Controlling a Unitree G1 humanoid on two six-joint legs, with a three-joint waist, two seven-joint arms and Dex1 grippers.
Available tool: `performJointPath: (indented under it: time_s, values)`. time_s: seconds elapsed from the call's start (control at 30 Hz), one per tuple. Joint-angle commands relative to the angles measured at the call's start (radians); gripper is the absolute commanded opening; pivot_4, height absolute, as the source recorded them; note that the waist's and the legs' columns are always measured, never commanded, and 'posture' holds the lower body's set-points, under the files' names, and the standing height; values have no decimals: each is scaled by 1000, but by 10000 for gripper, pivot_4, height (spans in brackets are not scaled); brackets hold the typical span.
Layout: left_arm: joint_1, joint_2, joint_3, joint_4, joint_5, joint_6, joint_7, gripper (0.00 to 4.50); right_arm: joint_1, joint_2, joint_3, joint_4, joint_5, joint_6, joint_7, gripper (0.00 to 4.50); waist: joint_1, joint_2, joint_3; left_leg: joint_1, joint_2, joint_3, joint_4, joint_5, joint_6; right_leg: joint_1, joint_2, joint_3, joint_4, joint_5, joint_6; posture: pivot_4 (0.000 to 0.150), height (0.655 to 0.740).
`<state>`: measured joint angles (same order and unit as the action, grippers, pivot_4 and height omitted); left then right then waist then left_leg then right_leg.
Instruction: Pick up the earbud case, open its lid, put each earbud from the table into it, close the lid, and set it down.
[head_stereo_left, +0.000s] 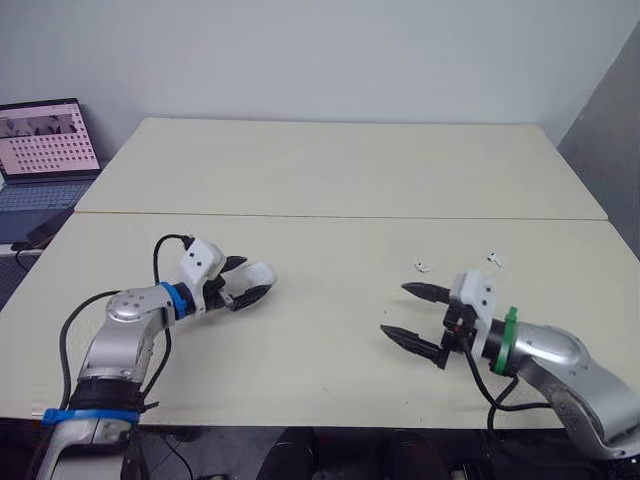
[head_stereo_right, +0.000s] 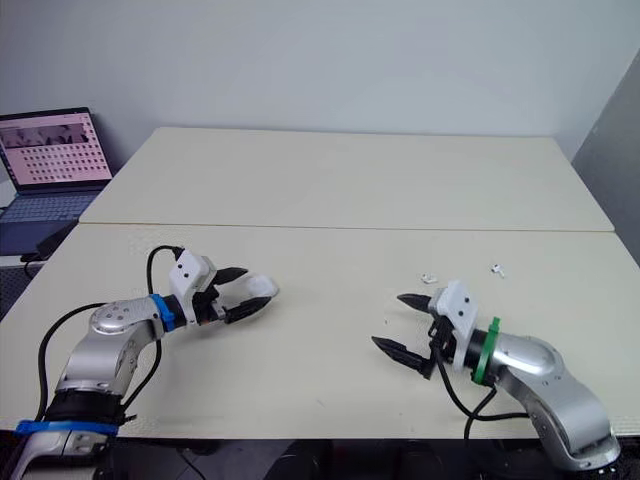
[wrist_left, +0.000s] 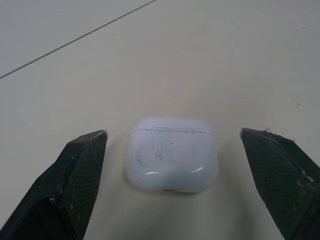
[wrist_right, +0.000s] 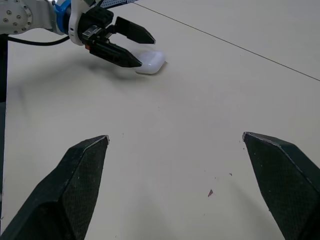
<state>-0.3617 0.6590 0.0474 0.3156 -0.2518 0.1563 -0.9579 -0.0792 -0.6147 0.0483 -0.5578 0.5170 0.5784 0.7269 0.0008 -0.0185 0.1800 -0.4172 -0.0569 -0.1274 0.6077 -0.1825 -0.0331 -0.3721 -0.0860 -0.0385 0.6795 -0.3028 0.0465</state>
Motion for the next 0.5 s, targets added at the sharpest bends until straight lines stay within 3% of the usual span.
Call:
performJointPath:
  time_s: [0.03, 0.27, 0.43, 0.5]
  values:
    - [-17, 7, -24, 51, 44, -55, -18, 44677, -35, -11, -17, -31, 36, 31, 6, 45000, -1, 0, 0, 0, 0, 0, 0, 0, 0, 0, 0, 0, 0, 0, 0, 1500, 7400]
    - [-38, -3, -36, 118, 61, -81, -38, 44677, -41, -19, -33, -30, 37, 40, 6, 45000, -2, 0, 0, 0, 0, 0, 0, 0, 0, 0, 0, 0, 0, 0, 1, 1500, 7400]
    - [-81, -16, -47, 177, 65, -57, -52, 29113, -40, -16, -31, -33, 34, 41, 1, 45000, -1, 0, 0, 1, 0, 0, 1, 0, 0, 0, 0, 0, 1, 1, 3, 1500, 7400]
    - [-90, -18, -52, 201, 70, -59, -68, 27278, -43, -16, -32, -27, 32, 38, 2, 45000, -1, 0, 0, 1, 0, 0, 1, 0, 0, 0, 0, 0, 1, 1, 4, 1500, 7400]
